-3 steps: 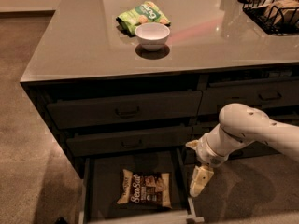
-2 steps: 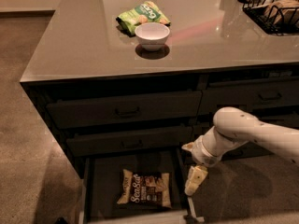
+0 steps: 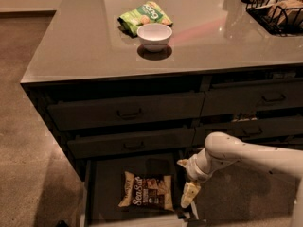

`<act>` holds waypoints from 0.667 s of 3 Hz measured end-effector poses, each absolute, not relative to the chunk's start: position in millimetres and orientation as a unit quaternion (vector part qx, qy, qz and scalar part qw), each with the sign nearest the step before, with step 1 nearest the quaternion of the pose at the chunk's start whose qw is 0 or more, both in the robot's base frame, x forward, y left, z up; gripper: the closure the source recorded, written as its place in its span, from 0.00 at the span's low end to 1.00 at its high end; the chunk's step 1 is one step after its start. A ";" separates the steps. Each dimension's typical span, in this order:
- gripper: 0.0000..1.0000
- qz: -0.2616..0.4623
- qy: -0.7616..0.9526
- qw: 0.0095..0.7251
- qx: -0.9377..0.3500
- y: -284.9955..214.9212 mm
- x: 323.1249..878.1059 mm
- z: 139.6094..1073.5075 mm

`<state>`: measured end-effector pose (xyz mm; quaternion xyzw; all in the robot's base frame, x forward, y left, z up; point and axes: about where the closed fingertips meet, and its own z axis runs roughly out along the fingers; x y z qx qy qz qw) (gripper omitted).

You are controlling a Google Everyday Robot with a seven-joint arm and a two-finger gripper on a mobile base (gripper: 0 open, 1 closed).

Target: Pick brown chip bag from bottom drawer and place on counter

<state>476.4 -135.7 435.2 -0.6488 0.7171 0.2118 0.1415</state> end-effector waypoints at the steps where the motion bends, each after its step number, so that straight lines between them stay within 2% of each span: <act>1: 0.00 0.212 0.713 0.149 -0.651 -132.3 482.0 422.1; 2: 0.00 0.224 0.705 0.208 -0.641 -110.0 527.7 408.3</act>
Offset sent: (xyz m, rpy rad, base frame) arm 0.0783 0.0324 -0.0304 0.1663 -0.1086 -0.0436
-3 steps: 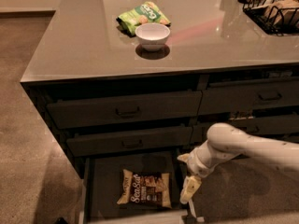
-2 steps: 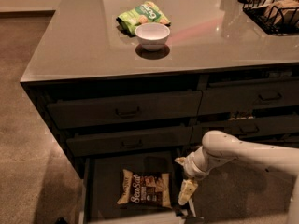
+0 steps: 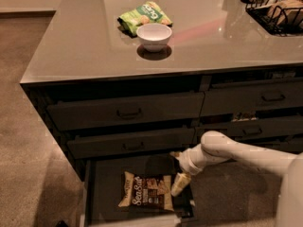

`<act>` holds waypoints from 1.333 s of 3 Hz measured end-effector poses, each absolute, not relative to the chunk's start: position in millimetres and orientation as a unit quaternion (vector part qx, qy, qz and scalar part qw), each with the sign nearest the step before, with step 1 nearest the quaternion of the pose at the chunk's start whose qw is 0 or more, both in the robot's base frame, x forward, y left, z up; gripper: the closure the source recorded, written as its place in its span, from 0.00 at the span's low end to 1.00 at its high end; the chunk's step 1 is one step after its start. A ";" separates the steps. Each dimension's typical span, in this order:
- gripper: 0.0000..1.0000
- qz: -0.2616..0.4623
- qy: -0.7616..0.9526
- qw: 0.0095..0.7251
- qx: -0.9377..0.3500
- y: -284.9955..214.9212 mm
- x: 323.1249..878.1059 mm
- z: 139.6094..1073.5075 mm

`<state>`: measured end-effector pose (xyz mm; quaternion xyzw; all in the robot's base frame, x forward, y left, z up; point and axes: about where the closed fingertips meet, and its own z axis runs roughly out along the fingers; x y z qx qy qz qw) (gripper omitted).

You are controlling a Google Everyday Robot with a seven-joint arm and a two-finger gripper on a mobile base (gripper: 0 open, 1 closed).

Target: Pick brown chip bag from bottom drawer and place on counter

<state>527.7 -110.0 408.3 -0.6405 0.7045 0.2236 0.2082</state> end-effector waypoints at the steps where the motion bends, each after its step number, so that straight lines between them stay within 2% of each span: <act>1: 0.00 0.224 0.704 0.275 -0.615 -86.7 572.1 366.8; 2: 0.00 0.239 0.691 0.277 -0.623 -57.6 590.7 310.1; 4: 0.00 0.283 0.664 0.220 -0.656 -2.8 591.7 215.1</act>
Offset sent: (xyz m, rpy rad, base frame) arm 0.0851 0.0988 -0.1691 0.1492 -0.0498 0.0437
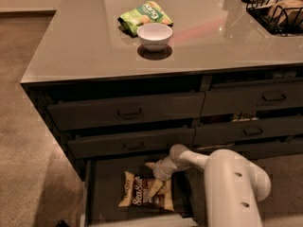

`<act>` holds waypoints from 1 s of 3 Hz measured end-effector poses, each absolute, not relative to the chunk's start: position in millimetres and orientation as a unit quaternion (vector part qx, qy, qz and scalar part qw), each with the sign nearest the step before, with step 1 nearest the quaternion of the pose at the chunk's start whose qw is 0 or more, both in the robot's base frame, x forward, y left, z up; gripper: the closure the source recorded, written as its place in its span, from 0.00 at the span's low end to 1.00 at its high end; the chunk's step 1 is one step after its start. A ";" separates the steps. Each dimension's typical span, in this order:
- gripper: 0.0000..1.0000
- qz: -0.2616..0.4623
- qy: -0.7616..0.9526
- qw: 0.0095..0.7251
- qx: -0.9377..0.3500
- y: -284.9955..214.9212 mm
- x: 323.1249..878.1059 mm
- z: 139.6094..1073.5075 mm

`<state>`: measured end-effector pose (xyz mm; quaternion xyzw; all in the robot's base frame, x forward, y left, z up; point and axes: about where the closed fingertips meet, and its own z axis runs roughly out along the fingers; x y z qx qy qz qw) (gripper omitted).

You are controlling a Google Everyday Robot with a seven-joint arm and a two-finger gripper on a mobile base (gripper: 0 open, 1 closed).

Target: Pick brown chip bag from bottom drawer and place on counter

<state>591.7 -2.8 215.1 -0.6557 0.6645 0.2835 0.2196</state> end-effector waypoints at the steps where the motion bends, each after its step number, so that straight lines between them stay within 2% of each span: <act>1: 0.12 0.299 0.662 0.201 -0.657 12.8 589.3 183.9; 3: 0.59 0.307 0.670 0.207 -0.643 19.7 586.5 154.1</act>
Offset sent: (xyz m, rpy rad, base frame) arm -0.0021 0.0229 -0.0689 0.0001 0.0601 -0.0073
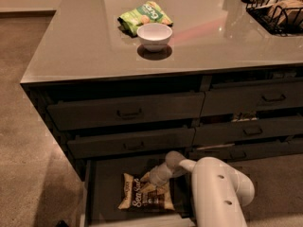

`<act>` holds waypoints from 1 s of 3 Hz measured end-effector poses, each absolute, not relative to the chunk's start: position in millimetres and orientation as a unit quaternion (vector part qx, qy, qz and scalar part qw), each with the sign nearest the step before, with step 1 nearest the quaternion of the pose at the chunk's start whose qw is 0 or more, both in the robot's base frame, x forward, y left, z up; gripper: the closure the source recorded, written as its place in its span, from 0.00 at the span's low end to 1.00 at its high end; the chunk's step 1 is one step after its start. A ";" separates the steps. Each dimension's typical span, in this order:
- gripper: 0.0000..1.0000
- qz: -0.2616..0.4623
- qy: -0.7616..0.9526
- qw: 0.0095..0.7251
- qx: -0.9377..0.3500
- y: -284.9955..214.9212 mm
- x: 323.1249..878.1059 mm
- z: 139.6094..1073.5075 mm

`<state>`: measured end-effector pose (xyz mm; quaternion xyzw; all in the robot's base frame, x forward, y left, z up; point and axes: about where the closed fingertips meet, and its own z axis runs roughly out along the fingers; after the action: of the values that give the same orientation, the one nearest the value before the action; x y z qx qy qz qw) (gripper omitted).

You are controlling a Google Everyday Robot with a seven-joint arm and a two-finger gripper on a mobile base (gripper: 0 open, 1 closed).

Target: Pick brown chip bag from bottom drawer and place on counter

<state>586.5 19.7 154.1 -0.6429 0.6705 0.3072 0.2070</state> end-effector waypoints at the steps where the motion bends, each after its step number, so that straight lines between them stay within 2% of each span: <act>1: 0.82 0.313 0.664 0.238 -0.636 17.9 589.4 162.1; 2: 1.00 0.304 0.643 0.304 -0.633 10.3 598.2 199.2; 3: 1.00 0.290 0.612 0.387 -0.626 -13.8 595.3 252.4</act>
Offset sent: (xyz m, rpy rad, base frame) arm 0.0136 -0.0573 0.1257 0.3164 -0.3461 -0.1067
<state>595.3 -13.8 252.4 -0.6260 0.6121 0.2895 0.3869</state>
